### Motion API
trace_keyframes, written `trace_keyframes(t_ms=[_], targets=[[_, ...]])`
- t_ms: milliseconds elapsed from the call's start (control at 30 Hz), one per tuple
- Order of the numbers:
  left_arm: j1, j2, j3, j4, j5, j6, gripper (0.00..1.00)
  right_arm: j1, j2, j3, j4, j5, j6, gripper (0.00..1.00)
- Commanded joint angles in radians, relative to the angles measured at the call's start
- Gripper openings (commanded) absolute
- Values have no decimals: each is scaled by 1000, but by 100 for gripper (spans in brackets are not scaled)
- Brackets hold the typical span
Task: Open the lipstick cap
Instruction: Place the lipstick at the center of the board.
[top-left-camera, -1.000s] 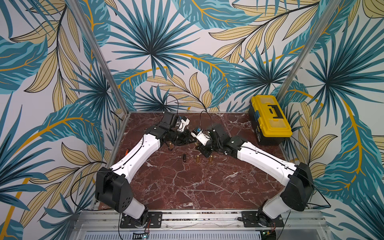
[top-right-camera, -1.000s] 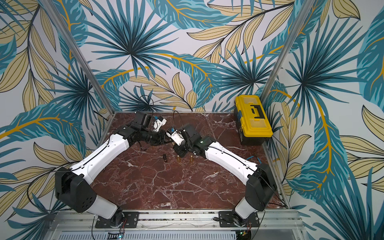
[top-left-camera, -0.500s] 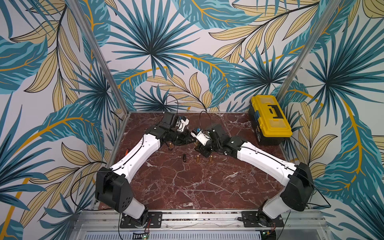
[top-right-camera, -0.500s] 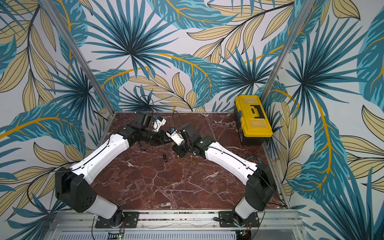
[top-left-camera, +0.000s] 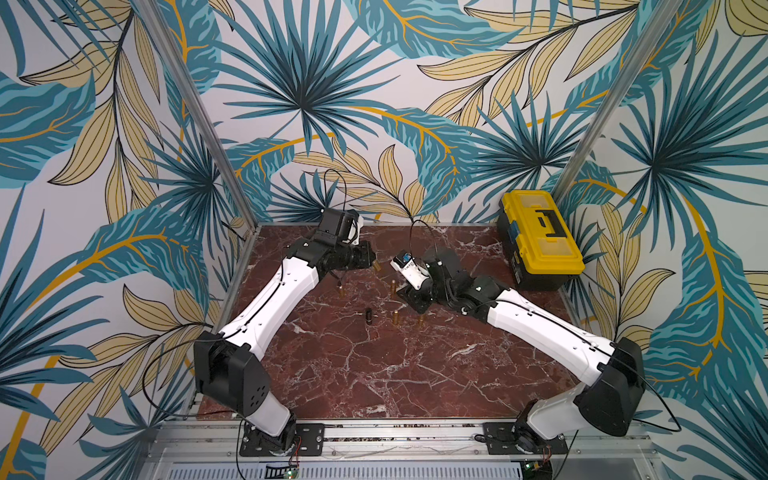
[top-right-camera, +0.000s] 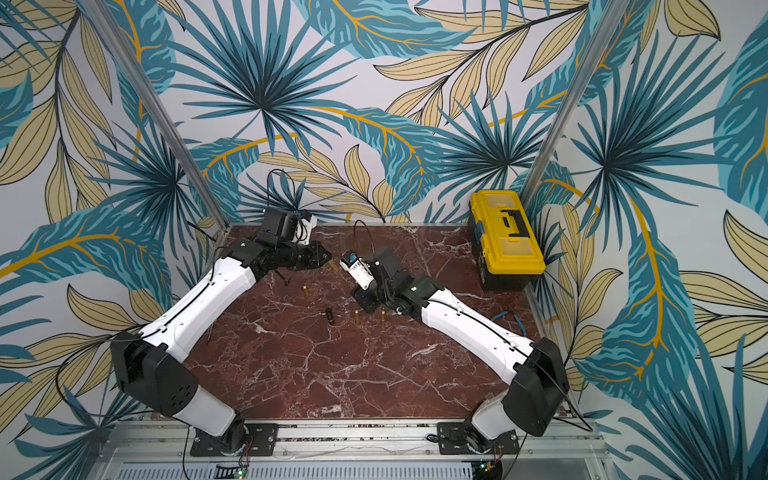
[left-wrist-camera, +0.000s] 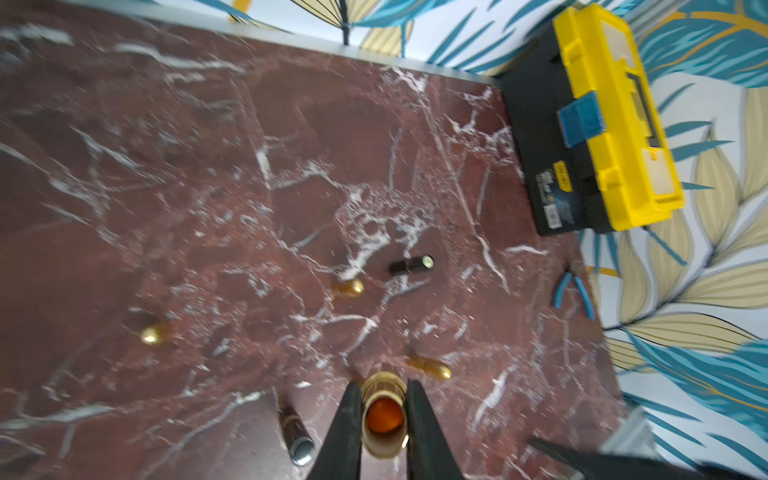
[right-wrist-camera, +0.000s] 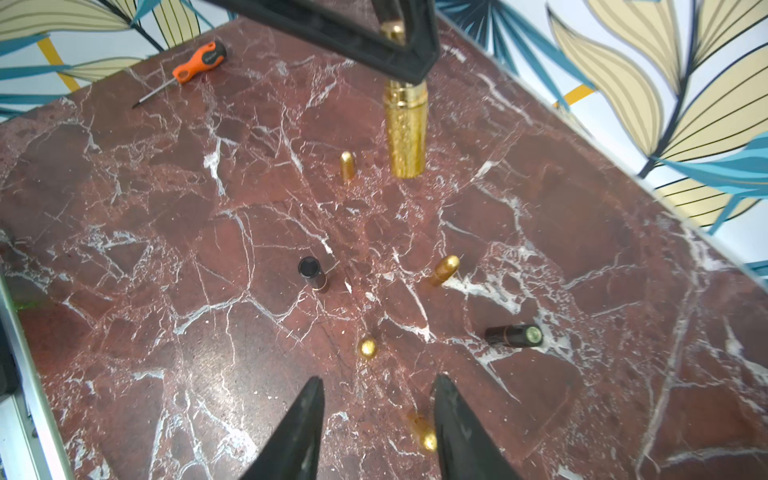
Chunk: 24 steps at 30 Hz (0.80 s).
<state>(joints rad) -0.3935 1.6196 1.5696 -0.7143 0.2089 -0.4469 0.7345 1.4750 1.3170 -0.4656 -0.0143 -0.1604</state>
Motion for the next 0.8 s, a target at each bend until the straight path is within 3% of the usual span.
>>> trace_keyframes(t_ms=[0, 133, 267, 767], targets=[[3, 98, 54, -2, -174, 102, 14, 0, -43, -29, 2, 21, 21, 46], [5, 211, 125, -2, -261, 183, 14, -5, -52, -35, 4, 1, 43, 46], [22, 285, 149, -2, -263, 212, 14, -9, -50, -46, 10, -5, 54, 46], [19, 358, 22, 24, -275, 188, 15, -11, -20, -53, 20, -3, 48, 46]])
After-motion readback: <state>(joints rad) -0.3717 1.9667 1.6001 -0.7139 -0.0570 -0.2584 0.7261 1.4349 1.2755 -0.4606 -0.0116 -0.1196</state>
